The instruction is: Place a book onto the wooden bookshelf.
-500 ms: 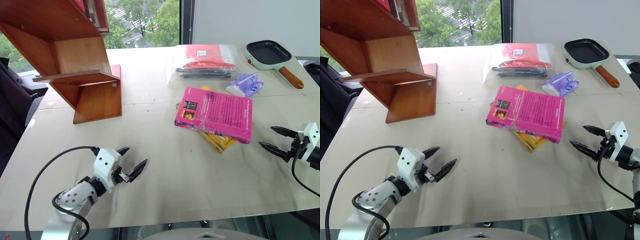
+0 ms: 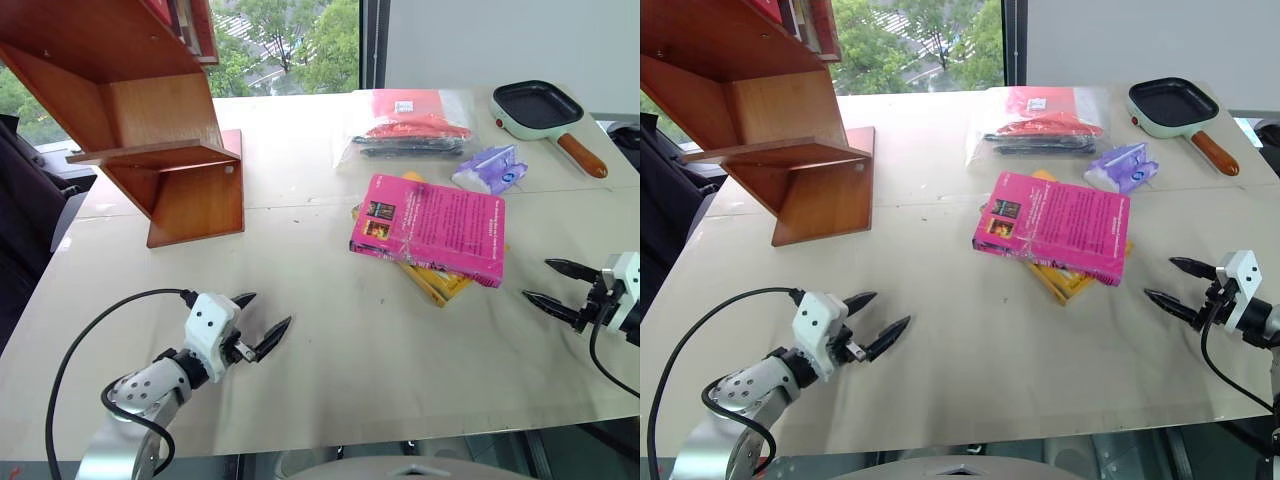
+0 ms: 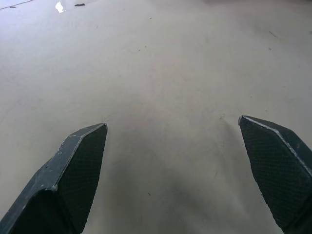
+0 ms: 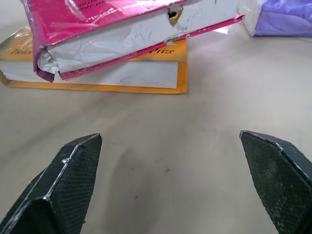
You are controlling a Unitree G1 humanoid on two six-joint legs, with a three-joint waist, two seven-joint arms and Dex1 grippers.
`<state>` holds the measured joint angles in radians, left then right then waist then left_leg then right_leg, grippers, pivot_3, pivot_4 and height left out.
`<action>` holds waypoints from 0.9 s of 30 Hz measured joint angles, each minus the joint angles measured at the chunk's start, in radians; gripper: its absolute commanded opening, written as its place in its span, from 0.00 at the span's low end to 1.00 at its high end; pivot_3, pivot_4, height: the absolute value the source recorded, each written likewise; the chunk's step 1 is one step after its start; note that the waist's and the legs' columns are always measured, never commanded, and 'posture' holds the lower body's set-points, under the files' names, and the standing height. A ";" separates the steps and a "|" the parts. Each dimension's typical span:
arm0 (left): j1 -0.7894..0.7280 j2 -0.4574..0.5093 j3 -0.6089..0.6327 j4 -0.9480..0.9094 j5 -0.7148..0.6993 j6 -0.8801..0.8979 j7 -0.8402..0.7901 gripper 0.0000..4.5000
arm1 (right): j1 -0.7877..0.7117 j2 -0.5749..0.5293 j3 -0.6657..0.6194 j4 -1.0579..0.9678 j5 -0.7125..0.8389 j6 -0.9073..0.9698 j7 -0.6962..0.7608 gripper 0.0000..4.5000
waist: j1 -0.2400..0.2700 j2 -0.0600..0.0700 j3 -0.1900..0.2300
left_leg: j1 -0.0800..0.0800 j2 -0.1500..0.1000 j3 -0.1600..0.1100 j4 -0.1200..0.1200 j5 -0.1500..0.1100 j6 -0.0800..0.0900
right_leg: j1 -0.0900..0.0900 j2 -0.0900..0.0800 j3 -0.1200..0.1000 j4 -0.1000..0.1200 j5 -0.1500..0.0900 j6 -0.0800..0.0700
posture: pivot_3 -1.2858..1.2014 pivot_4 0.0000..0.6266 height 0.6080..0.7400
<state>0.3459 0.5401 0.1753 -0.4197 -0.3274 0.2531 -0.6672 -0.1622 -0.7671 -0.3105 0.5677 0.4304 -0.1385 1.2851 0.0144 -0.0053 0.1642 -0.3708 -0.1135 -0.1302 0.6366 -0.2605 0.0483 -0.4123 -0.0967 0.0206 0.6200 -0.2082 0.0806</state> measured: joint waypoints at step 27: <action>-0.341 0.261 0.091 -0.088 -0.318 0.161 -0.254 1.00 | -0.674 0.057 0.110 0.566 -0.272 -0.129 -0.357 0.01 | -0.027 0.001 0.005 | -0.009 0.000 0.001 0.001 0.007 -0.003 | -0.011 0.006 0.002 0.002 0.002 -0.003 | 0.52 0.24 1.00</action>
<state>0.0051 0.8010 0.2664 -0.5076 -0.6453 0.4145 -0.9217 -0.8358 -0.7104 -0.2008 1.1338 0.1585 -0.2680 0.9276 -0.0131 -0.0047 0.1687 -0.3794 -0.1131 -0.1290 0.6379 -0.2537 0.0456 -0.4230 -0.0912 0.0223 0.6217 -0.2061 0.0775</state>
